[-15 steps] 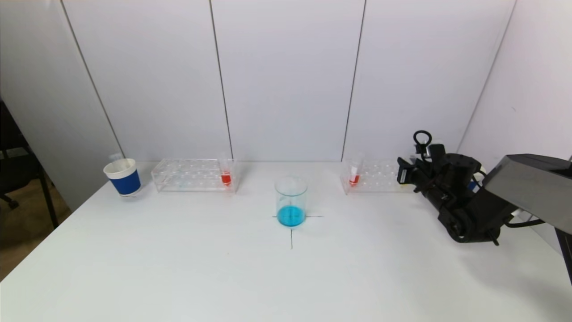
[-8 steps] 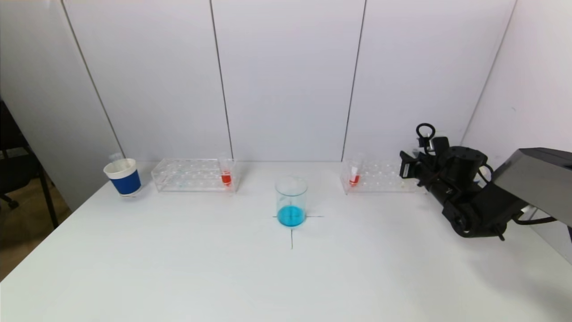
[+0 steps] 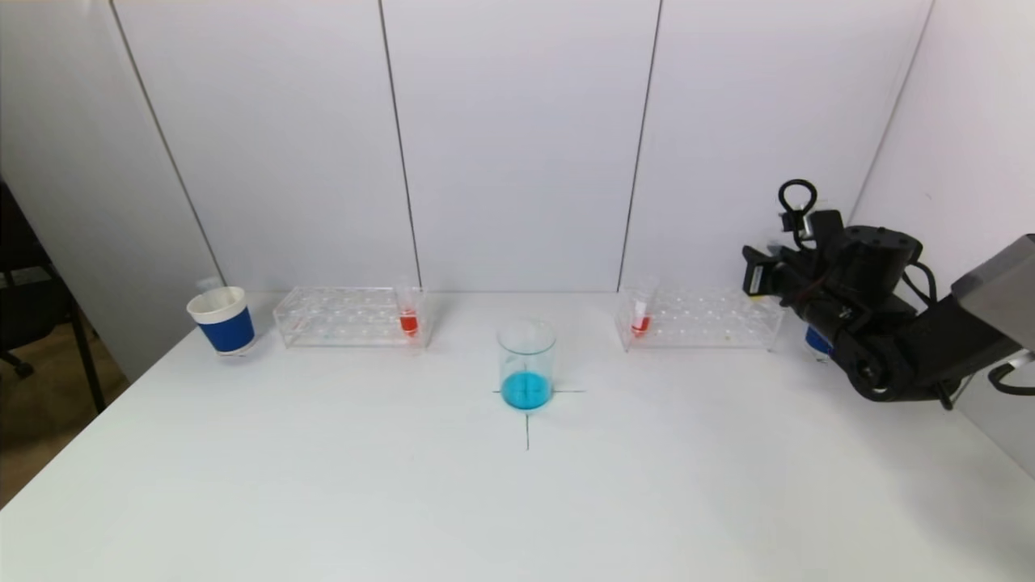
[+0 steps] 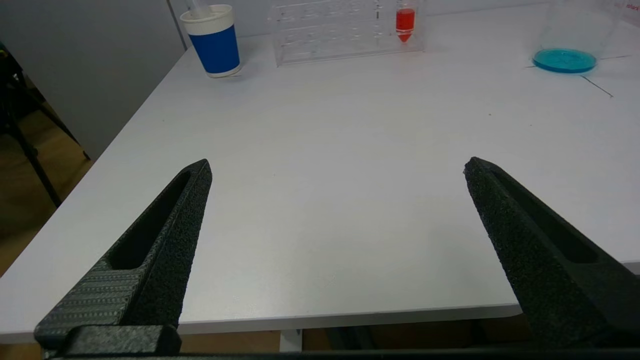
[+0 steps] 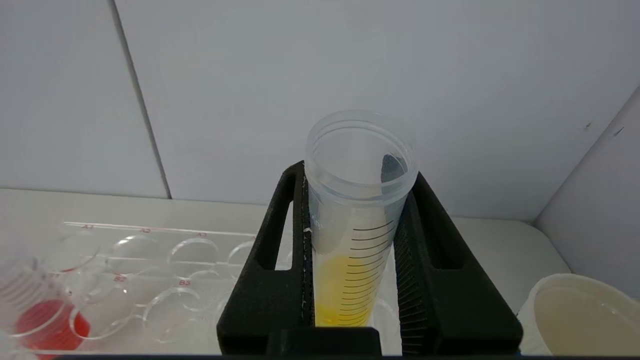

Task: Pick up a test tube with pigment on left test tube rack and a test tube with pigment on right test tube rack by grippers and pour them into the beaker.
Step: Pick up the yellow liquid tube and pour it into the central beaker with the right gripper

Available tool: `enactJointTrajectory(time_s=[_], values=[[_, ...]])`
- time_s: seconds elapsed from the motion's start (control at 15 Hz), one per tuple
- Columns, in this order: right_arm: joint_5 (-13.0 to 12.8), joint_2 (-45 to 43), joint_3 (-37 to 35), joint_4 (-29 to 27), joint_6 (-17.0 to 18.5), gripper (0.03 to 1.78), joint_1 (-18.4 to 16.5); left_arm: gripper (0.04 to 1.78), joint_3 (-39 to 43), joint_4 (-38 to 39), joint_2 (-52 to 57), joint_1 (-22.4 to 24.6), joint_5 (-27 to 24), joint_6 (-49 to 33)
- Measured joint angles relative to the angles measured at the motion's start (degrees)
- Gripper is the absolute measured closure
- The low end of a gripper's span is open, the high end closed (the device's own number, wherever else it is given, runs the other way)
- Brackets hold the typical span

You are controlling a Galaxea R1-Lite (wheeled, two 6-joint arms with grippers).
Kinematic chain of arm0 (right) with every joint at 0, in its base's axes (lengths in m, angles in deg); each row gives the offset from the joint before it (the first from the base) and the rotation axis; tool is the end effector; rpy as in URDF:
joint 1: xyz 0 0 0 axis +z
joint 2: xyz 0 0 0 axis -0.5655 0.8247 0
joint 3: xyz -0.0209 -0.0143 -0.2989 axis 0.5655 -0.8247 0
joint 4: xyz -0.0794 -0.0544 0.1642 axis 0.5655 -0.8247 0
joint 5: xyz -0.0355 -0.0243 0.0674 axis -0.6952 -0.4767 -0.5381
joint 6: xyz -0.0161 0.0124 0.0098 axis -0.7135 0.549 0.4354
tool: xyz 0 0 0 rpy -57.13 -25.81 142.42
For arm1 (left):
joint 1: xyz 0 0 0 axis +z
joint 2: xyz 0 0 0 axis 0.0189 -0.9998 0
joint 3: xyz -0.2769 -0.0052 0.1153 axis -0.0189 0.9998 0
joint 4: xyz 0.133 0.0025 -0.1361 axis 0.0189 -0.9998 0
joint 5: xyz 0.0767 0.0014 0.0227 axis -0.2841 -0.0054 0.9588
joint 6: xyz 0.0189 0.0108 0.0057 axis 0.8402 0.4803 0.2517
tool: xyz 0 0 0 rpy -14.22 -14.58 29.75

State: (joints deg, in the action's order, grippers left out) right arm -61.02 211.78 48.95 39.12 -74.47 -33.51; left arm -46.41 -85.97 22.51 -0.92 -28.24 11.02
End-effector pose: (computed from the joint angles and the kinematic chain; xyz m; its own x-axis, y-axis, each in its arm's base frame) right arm 0.4218 0.0061 0.1102 0.9996 -0.0209 -0.0202 0.0190 0.9961 -0.0861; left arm -0.0227 -0.0003 0.0747 0.9999 -0.0072 -0.0094 0.0080 0.9967 0.0807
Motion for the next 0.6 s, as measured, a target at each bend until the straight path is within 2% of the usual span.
enactJointTrajectory(time_s=[0.27, 0.6], values=[[0.2, -6.0, 2.6, -8.7, -0.7, 1.3, 0.4, 0.06, 0.0, 0.0, 0.0, 0.0, 0.0, 0.0], [0.3, -12.8, 12.0, -26.0, -0.7, 1.3, 1.4, 0.06, 0.0, 0.0, 0.0, 0.0, 0.0, 0.0]])
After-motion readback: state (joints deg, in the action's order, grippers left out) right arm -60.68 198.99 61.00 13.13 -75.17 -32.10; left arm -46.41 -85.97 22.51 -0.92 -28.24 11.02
